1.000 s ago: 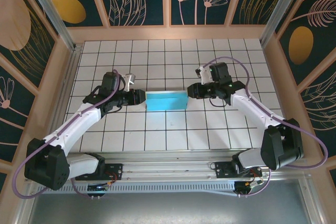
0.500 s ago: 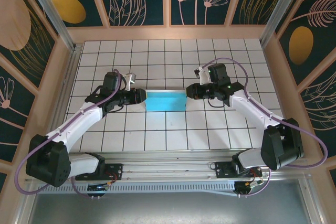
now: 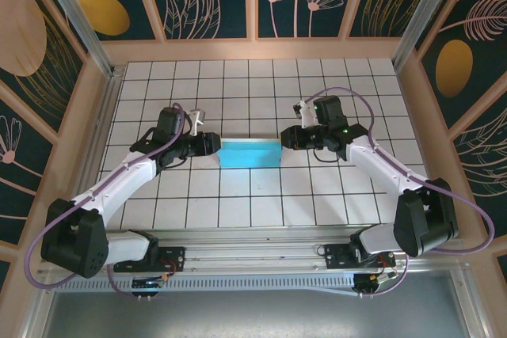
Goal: Fold the paper box
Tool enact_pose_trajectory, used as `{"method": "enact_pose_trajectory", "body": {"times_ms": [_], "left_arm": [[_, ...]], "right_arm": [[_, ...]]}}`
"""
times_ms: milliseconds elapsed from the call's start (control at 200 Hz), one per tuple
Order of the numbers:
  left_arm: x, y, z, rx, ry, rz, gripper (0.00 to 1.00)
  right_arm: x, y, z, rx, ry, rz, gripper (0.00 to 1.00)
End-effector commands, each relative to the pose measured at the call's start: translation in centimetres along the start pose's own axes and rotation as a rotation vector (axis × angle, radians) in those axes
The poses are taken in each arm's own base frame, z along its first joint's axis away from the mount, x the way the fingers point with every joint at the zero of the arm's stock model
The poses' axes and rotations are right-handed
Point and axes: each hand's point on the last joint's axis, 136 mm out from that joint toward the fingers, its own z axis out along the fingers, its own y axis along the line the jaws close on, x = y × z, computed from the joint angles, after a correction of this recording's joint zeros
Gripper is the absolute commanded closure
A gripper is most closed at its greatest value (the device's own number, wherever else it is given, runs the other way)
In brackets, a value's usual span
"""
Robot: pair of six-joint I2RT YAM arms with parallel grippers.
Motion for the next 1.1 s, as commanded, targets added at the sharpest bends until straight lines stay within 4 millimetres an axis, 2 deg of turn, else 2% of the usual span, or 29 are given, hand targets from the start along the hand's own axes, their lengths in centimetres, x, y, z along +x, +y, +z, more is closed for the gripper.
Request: {"method": "enact_pose_trajectory", "body": {"times_ms": [0,90,175,270,405,551,746,1096], "left_arm": [[-1.0,-1.0,-0.1,0.025,-0.018,0.038,0.57],[-0.8,-1.0,0.0,0.027,-0.009,0.033,0.6],[-0.7,-1.1,-0.2,0.032,-0.007,0.034,0.62],[-0.5,-1.2,-0.3,0.038,-0.004,0.034,0.63],[-0.4,-1.1,-0.2,0.041,-0.002,0.027,0.64],[-0.4,-1.3,-0.1,0.056,0.003,0.018,0.65],[-0.2,-1.5,0.1,0.068,0.012,-0.003,0.69],[0.1,-2.2,0.1,0.11,0.019,-0.041,0.75]], "right_arm": [[0.1,0.2,0.2,-0.009,-0.007,0.005,0.76],[0.3,0.1,0.2,-0.005,-0.001,0.008,0.75],[0.6,0.0,0.0,0.005,0.009,0.008,0.65],[0.9,0.0,-0.2,0.006,0.01,0.008,0.62],[1.2,-0.1,-0.4,0.01,0.004,0.01,0.67],[1.3,-0.2,0.0,0.003,0.013,0.018,0.64],[1.1,0.3,0.0,-0.018,-0.003,0.025,0.78],[0.9,0.7,0.1,-0.042,-0.013,0.039,0.83]]}}
